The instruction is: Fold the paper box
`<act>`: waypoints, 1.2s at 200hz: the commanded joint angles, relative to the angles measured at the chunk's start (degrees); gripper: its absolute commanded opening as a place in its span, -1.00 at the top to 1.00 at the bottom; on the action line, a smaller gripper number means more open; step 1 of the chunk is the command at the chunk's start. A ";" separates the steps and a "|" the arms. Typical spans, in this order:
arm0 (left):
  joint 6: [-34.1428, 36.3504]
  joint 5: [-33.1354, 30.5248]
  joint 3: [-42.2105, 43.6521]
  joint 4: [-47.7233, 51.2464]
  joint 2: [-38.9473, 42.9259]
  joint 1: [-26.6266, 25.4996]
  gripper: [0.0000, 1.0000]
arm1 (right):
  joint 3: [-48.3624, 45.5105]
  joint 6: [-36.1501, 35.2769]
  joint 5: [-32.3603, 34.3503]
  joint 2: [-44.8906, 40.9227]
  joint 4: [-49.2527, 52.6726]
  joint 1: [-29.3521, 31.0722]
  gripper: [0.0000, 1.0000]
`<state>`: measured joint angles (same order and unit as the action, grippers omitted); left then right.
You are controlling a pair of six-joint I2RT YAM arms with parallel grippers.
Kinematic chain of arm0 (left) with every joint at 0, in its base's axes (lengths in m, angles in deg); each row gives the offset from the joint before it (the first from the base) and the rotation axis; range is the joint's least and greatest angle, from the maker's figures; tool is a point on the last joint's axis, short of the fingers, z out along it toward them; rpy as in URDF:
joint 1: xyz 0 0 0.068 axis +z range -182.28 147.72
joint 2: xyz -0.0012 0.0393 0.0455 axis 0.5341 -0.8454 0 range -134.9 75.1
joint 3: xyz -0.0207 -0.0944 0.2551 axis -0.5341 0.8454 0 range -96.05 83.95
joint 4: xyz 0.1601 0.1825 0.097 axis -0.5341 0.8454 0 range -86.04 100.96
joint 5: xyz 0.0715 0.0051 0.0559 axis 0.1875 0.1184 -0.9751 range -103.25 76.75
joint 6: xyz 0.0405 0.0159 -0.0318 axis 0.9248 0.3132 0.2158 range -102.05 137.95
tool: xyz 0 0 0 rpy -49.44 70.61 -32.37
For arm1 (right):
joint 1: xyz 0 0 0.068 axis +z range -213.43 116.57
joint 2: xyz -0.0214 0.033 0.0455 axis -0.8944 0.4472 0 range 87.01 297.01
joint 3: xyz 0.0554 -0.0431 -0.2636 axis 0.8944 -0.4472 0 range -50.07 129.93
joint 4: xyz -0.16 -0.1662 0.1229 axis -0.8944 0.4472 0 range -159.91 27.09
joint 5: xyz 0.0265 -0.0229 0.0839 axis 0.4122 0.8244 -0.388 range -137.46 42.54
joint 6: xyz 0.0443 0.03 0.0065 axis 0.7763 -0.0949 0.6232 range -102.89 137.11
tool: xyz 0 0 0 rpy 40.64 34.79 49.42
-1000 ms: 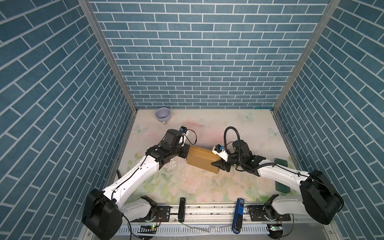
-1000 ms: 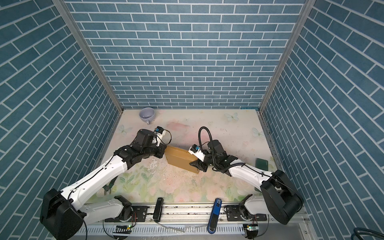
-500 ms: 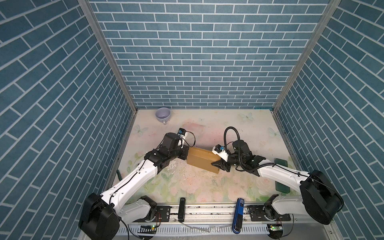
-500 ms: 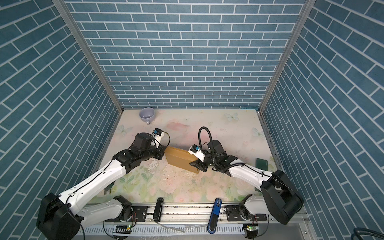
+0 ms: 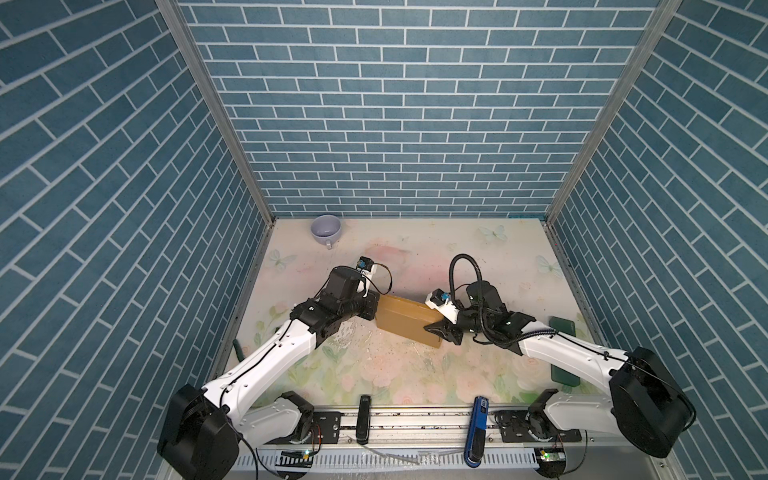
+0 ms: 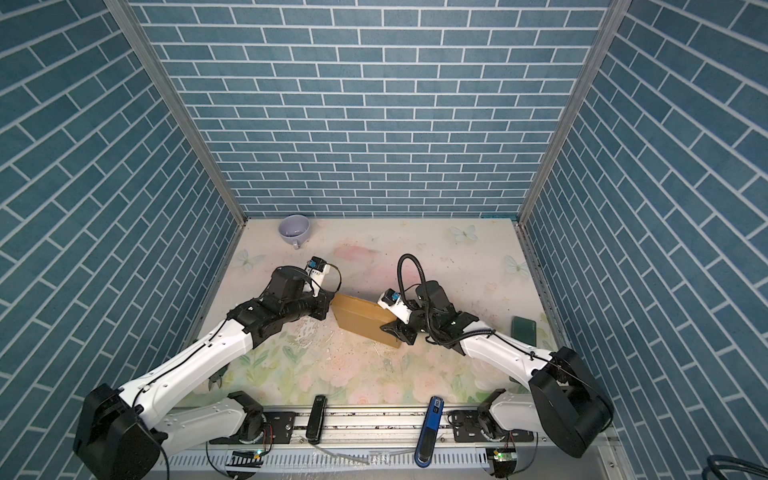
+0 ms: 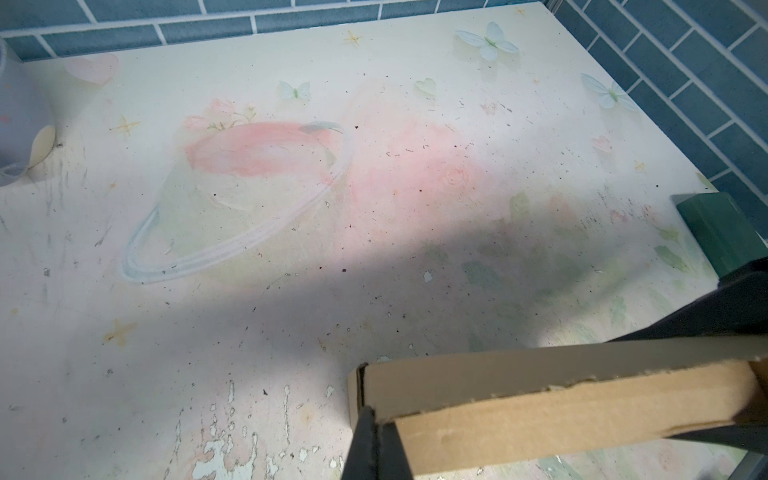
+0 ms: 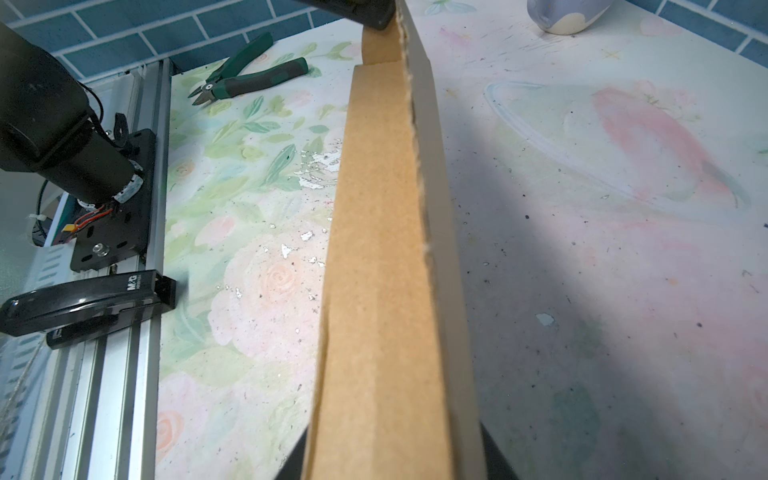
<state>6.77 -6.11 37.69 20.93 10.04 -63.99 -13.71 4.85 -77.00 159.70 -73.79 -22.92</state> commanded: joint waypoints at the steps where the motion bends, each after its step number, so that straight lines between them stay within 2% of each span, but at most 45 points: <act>1: -0.51 0.88 1.82 8.18 -1.80 -0.70 1.00 | 0.60 0.65 1.94 -2.32 -0.35 -0.07 0.13; 82: -1.27 -0.25 1.39 8.54 -1.54 -0.73 1.00 | -0.11 0.56 1.59 -2.15 -0.65 -0.08 -0.06; 110: -1.89 -1.32 1.50 8.34 -1.40 -1.14 1.00 | -0.22 0.48 1.59 -3.37 -0.25 -0.08 -0.19; 240: -2.46 -4.38 0.14 9.13 -1.82 -2.16 1.00 | 1.10 0.87 3.34 -14.63 7.02 -0.03 -0.22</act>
<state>4.61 -9.78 37.27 22.39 9.84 -65.58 -13.77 5.31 -74.20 148.40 -70.03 -22.94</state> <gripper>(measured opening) 0.047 0.612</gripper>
